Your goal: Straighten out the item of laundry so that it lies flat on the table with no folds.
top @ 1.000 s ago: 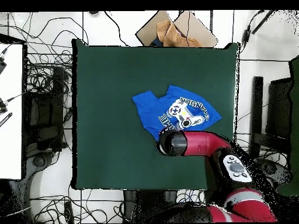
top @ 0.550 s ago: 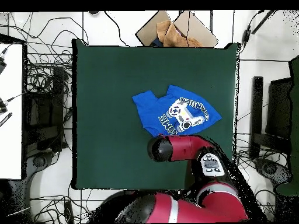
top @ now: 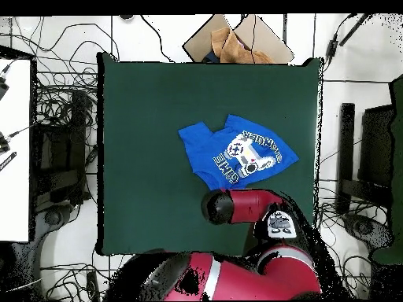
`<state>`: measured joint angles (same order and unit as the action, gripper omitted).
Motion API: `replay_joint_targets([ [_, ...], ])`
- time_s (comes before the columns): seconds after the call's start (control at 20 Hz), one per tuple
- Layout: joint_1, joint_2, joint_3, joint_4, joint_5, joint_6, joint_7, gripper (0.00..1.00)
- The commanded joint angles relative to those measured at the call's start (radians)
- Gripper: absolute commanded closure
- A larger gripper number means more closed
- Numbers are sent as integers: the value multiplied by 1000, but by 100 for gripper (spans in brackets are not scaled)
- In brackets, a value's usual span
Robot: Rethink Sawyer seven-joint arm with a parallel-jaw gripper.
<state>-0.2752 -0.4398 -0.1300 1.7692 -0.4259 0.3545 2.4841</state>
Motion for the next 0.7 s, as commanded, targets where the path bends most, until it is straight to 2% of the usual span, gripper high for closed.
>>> replay_joint_targets([
  [0.05, 22, 34, -31, -47, 69, -100, 182, 100],
  [0.3, -29, 22, 19, -16, 70, -188, 147, 100],
  [0.7, -96, -11, 92, 6, 107, -117, 83, 100],
])
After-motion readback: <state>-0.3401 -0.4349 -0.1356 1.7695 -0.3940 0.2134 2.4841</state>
